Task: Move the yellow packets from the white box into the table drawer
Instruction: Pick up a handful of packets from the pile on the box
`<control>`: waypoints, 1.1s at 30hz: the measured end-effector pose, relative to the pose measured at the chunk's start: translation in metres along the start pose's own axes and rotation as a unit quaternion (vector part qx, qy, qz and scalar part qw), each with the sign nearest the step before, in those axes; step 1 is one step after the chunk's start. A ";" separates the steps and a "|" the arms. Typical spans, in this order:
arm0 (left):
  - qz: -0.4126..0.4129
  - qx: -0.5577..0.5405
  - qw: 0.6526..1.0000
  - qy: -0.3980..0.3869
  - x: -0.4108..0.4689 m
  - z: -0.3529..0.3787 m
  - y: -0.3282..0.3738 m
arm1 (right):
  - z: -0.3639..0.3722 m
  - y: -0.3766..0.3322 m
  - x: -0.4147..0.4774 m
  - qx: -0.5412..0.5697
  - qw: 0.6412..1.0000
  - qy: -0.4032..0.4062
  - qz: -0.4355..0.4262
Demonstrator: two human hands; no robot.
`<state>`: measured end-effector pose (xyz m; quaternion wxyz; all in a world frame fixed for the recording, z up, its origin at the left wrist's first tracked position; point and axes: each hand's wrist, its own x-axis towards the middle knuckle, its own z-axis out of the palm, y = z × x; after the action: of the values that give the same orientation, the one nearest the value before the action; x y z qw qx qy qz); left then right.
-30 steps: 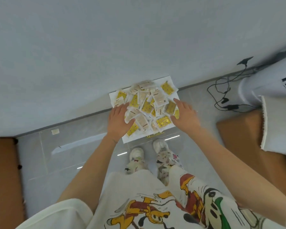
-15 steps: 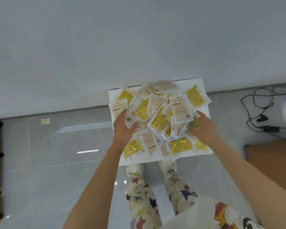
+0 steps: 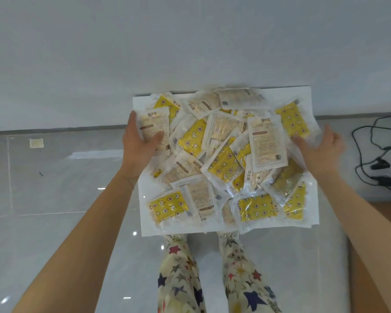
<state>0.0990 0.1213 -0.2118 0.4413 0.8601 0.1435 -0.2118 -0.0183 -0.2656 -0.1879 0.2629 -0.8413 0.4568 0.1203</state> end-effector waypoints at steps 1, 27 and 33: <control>-0.012 -0.024 1.000 -0.017 0.003 -0.001 0.000 | 0.002 -0.001 0.003 -0.005 1.000 -0.018 0.001; 0.095 0.152 0.984 0.002 0.001 0.002 0.044 | -0.002 -0.037 -0.056 0.289 0.949 -0.126 0.007; 0.121 0.192 0.974 -0.008 -0.002 0.009 0.050 | 0.001 -0.050 -0.060 0.208 0.973 -0.088 -0.041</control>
<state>0.1165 0.0850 -0.1806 0.2910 0.9381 -0.0088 -0.1875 -0.0097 -0.2001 -0.1448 0.4762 -0.7720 0.4123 0.0855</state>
